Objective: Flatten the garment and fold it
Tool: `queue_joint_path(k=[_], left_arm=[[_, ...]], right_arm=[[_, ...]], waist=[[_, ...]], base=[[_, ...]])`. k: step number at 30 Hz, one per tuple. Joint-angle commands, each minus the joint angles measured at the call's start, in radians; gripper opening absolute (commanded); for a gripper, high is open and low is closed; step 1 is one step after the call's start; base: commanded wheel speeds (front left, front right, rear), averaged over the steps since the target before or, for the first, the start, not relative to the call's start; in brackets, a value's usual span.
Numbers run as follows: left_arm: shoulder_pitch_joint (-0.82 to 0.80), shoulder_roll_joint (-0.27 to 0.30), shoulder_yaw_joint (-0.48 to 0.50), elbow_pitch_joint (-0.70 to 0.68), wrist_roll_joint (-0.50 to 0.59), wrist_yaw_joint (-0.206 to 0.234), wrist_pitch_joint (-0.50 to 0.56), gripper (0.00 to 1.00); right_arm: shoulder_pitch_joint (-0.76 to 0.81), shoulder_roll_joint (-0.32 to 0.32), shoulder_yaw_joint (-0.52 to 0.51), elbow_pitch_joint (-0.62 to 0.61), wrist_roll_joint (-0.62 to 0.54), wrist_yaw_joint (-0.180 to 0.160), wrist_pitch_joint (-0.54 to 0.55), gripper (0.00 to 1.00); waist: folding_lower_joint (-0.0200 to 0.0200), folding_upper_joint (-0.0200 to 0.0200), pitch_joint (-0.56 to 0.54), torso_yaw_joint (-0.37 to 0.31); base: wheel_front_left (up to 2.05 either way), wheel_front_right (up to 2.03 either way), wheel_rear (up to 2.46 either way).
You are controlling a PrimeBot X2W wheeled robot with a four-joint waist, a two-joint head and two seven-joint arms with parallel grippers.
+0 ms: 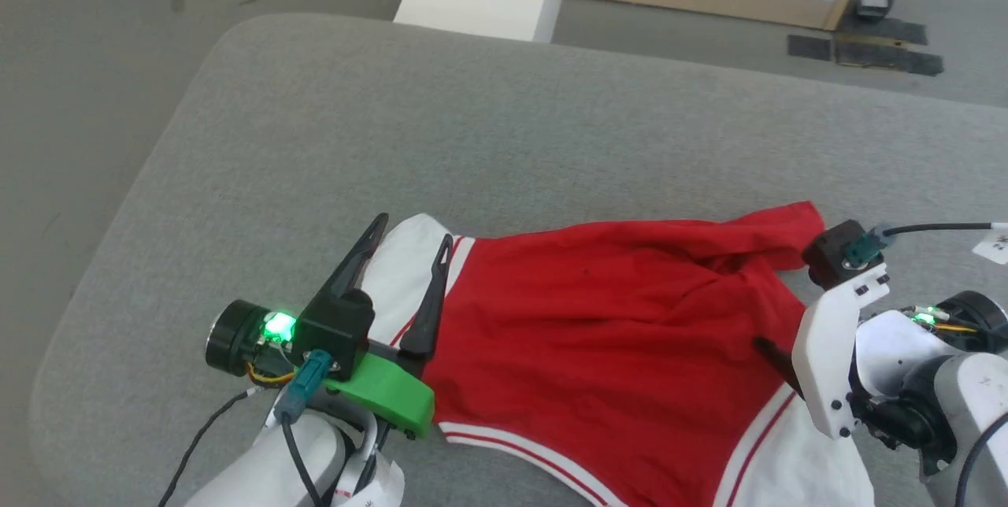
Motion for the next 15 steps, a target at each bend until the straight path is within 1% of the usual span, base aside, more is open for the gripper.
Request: queue_joint_path(k=[1,5,9,11,15], left_arm=[[-0.002,-0.007,0.000,0.007,0.016,-0.007,-0.007,1.00],[-0.011,-0.018,0.004,0.012,0.019,-0.018,-0.009,1.00],[-0.015,-0.024,0.011,0.011,0.023,-0.024,-0.010,1.00],[-0.015,-0.026,0.016,0.010,0.026,-0.026,-0.011,1.00],[-0.015,-0.030,0.025,0.014,0.026,-0.031,-0.011,1.00]], right_arm=[[-0.015,-0.009,0.011,0.024,0.004,0.003,0.012,1.00],[-0.023,-0.028,0.040,0.092,-0.008,0.003,0.034,1.00],[-0.022,-0.026,0.046,0.130,-0.016,0.003,0.019,1.00],[-0.022,-0.025,0.051,0.144,-0.017,0.003,0.007,0.00],[-0.034,-0.053,0.055,0.149,-0.055,0.003,-0.041,0.00]], waist=[[0.0000,0.0000,0.035,0.038],[0.0000,0.0000,0.056,0.060],[0.0000,0.0000,0.075,0.072],[0.0000,0.0000,0.080,0.074],[0.0000,0.0000,0.076,0.076]], base=[[0.00,0.00,0.00],[0.00,0.00,0.00],[0.00,0.00,0.00],[0.00,0.00,0.00],[0.00,0.00,0.00]])
